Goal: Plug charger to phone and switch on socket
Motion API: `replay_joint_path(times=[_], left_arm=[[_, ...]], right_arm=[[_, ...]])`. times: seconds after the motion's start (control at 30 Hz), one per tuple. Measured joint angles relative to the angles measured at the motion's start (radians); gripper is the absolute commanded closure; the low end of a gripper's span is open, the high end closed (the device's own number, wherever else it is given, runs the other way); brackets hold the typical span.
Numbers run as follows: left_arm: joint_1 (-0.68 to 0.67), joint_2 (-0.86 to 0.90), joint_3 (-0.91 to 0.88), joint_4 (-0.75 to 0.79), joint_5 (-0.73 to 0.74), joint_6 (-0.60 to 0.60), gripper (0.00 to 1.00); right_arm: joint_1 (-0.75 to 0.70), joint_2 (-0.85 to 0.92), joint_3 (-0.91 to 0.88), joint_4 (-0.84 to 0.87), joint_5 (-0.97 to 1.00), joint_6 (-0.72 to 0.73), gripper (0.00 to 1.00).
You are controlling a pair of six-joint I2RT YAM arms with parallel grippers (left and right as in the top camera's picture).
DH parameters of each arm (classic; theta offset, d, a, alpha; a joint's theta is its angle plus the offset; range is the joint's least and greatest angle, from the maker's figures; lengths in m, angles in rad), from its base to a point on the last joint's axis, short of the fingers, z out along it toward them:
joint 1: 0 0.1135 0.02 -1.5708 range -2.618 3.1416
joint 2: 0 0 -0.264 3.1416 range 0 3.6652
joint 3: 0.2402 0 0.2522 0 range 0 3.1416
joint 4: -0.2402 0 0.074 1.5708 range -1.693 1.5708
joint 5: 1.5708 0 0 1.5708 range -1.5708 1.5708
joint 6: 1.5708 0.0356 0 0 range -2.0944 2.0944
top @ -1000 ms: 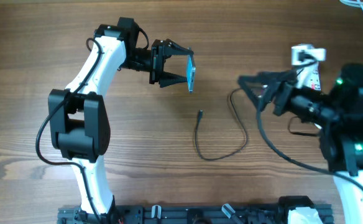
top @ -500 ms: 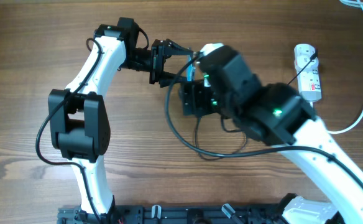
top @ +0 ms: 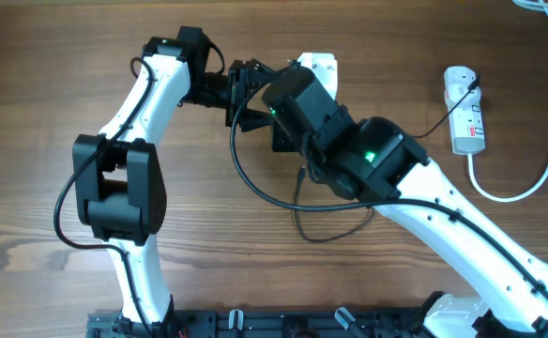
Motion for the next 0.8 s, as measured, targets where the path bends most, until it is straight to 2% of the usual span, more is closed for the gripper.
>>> replay_joint_path(times=[0.2, 0.27, 0.37, 0.6, 0.7, 0.8], left_arm=[[0.000, 0.000, 0.000, 0.000, 0.000, -0.003, 0.31], [0.000, 0.000, 0.000, 0.000, 0.000, -0.003, 0.31], [0.007, 0.000, 0.000, 0.000, 0.000, -0.003, 0.31], [0.019, 0.000, 0.000, 0.015, 0.000, -0.003, 0.31], [0.019, 0.000, 0.000, 0.015, 0.000, -0.003, 0.31], [0.019, 0.000, 0.000, 0.016, 0.000, -0.003, 0.31]], right_arm=[[0.000, 0.066, 0.002, 0.000, 0.014, 0.000, 0.49], [0.000, 0.069, 0.002, 0.008, 0.021, -0.001, 0.52], [0.000, 0.069, 0.002, 0.016, 0.026, -0.010, 0.61], [0.000, 0.069, 0.002, 0.034, 0.027, -0.016, 0.67], [0.000, 0.069, 0.002, 0.043, 0.027, -0.016, 0.72], [0.000, 0.069, 0.002, 0.062, 0.024, -0.016, 0.72]])
